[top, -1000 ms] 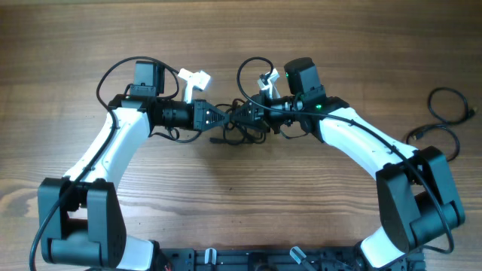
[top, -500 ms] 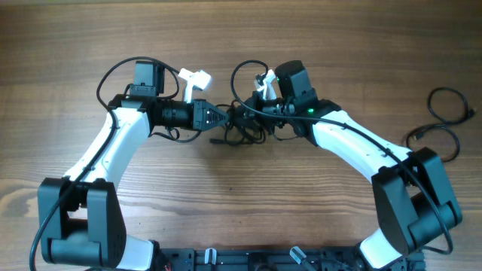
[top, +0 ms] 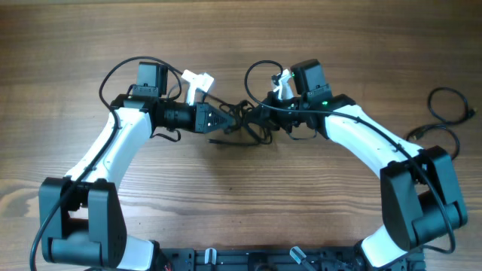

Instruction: Untangle cables

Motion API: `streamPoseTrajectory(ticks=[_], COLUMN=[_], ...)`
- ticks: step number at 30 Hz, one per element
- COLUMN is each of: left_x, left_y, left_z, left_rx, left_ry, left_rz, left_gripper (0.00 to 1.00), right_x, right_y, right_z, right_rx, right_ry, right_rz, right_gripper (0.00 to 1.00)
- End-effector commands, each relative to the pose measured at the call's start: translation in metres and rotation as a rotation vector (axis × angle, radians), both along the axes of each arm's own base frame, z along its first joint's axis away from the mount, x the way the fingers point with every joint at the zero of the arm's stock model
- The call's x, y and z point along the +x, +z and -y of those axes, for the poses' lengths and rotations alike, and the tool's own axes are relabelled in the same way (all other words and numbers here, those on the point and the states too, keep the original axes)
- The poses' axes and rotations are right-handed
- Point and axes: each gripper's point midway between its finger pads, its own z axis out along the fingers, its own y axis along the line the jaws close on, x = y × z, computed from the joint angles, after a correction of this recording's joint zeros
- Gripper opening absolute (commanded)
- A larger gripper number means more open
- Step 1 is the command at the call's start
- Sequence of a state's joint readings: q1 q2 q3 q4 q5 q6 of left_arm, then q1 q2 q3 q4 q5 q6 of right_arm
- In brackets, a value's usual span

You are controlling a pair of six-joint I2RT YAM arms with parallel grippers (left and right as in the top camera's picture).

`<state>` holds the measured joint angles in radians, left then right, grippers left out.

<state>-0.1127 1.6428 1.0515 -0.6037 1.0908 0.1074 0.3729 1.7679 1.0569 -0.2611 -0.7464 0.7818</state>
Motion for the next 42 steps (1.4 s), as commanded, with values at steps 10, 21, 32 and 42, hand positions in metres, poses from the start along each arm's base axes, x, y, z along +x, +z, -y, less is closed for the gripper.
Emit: streamPoseTrajectory(ticks=[10,21,32,42], left_x=[-0.010,-0.016,-0.029,-0.004], left_y=[-0.021,-0.074,-0.095,-0.093], left_z=[-0.028,-0.086,-0.108,-0.097], left_rx=[0.165,0.593,0.741,0.640], left_ry=[0.078,0.303,0.427,0.525], left_rz=[-0.113,-0.297,-0.419,-0.394], left_gripper=[0.04,0.04,0.32,0.62], right_x=[0.047,0.061,0.068,0.069], right_y=[-0.018,-0.014,0.011,0.083], right_z=[0.041,0.045,0.028,0.014], right_rx=[-0.170,-0.174,-0.038,-0.084], right_ry=[-0.170,-0.234,-0.188,0.063], right_rz=[0.142,0.167,0.226,0.390], right_gripper=[0.04,0.04,0.04,0.04])
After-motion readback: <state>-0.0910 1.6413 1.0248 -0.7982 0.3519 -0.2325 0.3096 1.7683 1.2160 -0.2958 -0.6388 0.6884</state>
